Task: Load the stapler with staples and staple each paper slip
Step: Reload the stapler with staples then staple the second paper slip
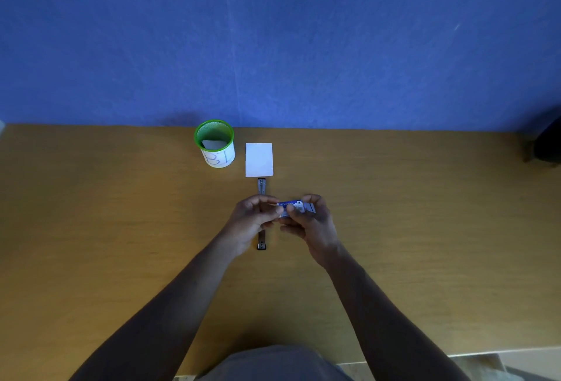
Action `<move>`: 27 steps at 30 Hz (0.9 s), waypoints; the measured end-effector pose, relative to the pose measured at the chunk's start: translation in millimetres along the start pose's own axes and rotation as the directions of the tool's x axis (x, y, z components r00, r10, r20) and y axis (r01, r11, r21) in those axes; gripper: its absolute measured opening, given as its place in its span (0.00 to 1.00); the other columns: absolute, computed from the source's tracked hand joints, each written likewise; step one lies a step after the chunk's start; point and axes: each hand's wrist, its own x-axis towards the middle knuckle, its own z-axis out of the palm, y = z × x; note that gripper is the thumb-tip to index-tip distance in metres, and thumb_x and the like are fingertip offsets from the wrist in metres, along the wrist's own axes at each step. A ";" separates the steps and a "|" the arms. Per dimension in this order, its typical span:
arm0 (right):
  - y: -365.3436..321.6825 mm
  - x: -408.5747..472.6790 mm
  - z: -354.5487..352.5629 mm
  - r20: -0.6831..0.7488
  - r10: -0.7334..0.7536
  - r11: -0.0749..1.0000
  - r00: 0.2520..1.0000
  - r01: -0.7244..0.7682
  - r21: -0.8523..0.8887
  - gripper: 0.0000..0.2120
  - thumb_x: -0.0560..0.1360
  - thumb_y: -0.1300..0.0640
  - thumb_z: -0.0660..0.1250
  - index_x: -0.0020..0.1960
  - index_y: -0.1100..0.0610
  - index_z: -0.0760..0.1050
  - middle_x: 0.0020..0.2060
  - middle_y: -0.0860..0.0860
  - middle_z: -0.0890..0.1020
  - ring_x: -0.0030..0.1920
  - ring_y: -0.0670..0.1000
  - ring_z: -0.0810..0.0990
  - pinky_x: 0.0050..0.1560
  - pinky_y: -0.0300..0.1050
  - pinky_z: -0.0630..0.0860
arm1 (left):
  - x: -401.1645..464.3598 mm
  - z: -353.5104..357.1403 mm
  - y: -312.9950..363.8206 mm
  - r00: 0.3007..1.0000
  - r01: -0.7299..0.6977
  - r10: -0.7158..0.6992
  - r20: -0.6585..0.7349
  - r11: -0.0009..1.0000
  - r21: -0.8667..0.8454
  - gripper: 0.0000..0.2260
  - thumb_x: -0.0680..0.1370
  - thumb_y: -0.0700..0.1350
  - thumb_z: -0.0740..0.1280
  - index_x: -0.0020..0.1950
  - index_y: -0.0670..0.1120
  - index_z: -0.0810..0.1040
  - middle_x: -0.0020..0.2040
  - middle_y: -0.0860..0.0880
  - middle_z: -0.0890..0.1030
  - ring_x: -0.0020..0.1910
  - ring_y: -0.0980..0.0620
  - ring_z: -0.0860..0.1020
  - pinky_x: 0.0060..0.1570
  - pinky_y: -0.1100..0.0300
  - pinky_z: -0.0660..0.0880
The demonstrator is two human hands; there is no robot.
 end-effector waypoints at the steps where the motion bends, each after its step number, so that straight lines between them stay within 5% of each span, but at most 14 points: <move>1: 0.4 0.6 -0.5 0.020 0.001 1.000 1.000 -0.001 0.003 0.18 0.75 0.62 0.72 0.60 0.60 0.66 0.48 0.62 0.81 0.43 0.57 0.84 0.40 0.50 0.82 | 0.7 -0.5 0.6 1.000 0.012 -0.012 0.010 1.000 -0.017 0.12 0.64 0.47 0.78 0.45 0.48 0.82 0.37 0.50 0.81 0.40 0.53 0.81 0.40 0.59 0.76; 8: 7.8 6.6 -5.2 0.099 0.021 1.000 0.995 -0.019 -0.020 0.14 0.76 0.62 0.71 0.59 0.61 0.72 0.42 0.56 0.85 0.43 0.55 0.86 0.40 0.46 0.82 | 3.4 -6.4 -1.9 0.999 0.050 -0.046 0.028 0.988 -0.147 0.06 0.65 0.42 0.75 0.38 0.45 0.80 0.34 0.47 0.82 0.35 0.51 0.79 0.36 0.62 0.76; 13: 15.1 17.2 -7.8 0.001 0.016 1.000 1.000 -0.016 0.015 0.11 0.75 0.65 0.71 0.56 0.62 0.74 0.44 0.60 0.83 0.40 0.54 0.85 0.41 0.47 0.83 | 11.1 -6.7 -4.4 0.980 -0.136 0.155 -0.126 0.980 0.147 0.09 0.74 0.47 0.72 0.43 0.40 0.82 0.34 0.43 0.81 0.32 0.49 0.76 0.31 0.61 0.73; 16: 16.3 27.5 -15.2 -0.097 0.004 1.000 0.995 -0.004 -0.009 0.09 0.75 0.65 0.71 0.55 0.62 0.76 0.45 0.61 0.82 0.38 0.54 0.84 0.40 0.47 0.83 | 18.5 -13.2 -4.8 0.912 -0.241 0.354 -0.209 0.871 0.428 0.09 0.76 0.48 0.71 0.46 0.42 0.83 0.38 0.45 0.83 0.33 0.56 0.78 0.36 0.63 0.74; 19: 13.3 44.0 -25.6 -0.252 -0.036 0.994 0.967 0.008 -0.112 0.07 0.76 0.64 0.71 0.52 0.58 0.78 0.42 0.58 0.83 0.33 0.49 0.84 0.36 0.45 0.82 | 24.3 -25.1 -5.7 0.861 -0.309 0.500 -0.092 0.659 0.686 0.11 0.74 0.48 0.73 0.53 0.44 0.82 0.46 0.49 0.81 0.42 0.55 0.77 0.42 0.65 0.73; 23: 1.6 73.8 -42.2 -0.372 -0.105 0.965 0.922 0.003 -0.264 0.07 0.76 0.61 0.72 0.53 0.55 0.78 0.34 0.54 0.83 0.29 0.49 0.79 0.38 0.50 0.79 | 32.7 -33.7 -11.4 0.883 -0.302 0.465 0.062 0.462 0.834 0.17 0.71 0.49 0.76 0.57 0.45 0.81 0.50 0.48 0.80 0.50 0.50 0.75 0.53 0.58 0.69; 27: -14.4 107.4 -61.6 -0.478 -0.146 0.936 0.866 -0.036 -0.351 0.11 0.76 0.60 0.70 0.58 0.56 0.80 0.42 0.57 0.84 0.33 0.50 0.81 0.31 0.42 0.77 | 37.2 -36.7 -18.1 0.905 -0.250 0.420 0.063 0.409 0.877 0.17 0.71 0.48 0.75 0.58 0.47 0.81 0.56 0.47 0.79 0.57 0.47 0.73 0.58 0.52 0.71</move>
